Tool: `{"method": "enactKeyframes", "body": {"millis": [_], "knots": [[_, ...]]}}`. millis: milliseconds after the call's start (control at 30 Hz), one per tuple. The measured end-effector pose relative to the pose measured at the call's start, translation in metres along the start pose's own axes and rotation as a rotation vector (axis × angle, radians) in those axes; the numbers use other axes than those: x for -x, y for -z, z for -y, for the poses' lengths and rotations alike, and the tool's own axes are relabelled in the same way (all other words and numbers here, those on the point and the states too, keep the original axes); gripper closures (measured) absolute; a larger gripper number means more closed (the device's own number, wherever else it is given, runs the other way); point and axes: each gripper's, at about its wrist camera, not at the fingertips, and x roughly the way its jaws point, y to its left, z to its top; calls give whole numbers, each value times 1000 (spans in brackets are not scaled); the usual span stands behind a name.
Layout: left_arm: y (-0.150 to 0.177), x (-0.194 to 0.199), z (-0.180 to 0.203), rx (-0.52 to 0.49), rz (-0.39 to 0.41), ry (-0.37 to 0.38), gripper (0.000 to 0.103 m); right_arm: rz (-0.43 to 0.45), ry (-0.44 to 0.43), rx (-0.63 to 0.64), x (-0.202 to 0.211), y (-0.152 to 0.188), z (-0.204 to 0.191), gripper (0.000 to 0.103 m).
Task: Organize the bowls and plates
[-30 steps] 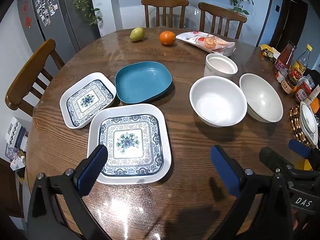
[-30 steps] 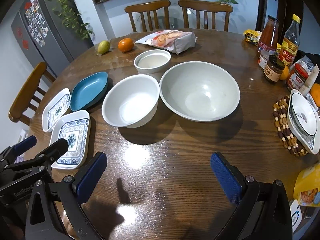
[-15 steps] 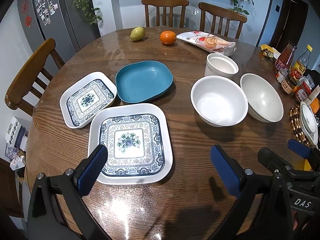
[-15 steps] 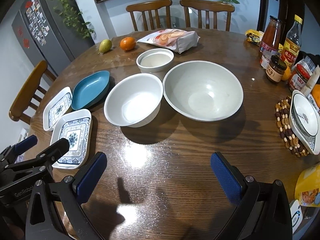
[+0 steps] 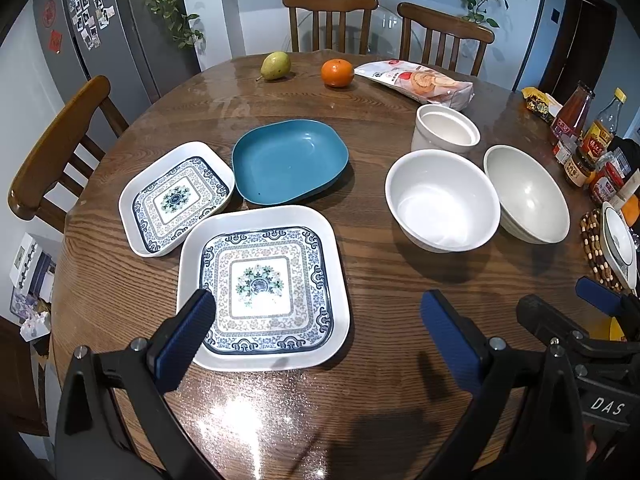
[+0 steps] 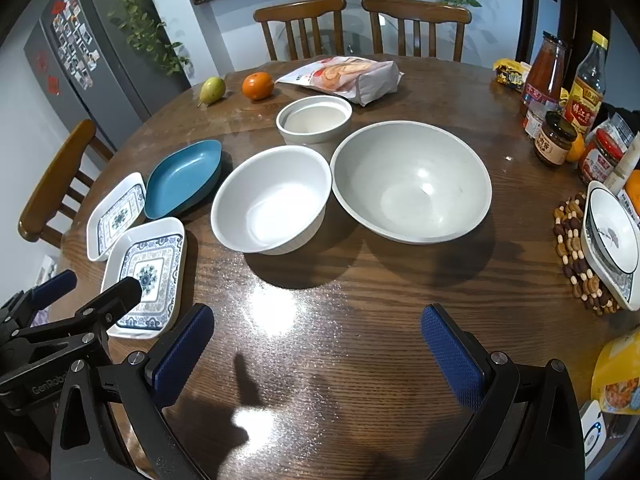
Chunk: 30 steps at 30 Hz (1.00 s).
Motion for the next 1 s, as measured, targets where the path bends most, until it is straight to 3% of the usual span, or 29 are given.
{"method": "enactKeyframes", "body": {"millis": [667, 1000], "knots": [[2, -9, -19, 28, -40, 10, 1, -32, -30, 32, -9, 0, -21, 0], [8, -24, -66, 120, -96, -7, 1, -102, -111, 91, -31, 7, -54, 0]]}}
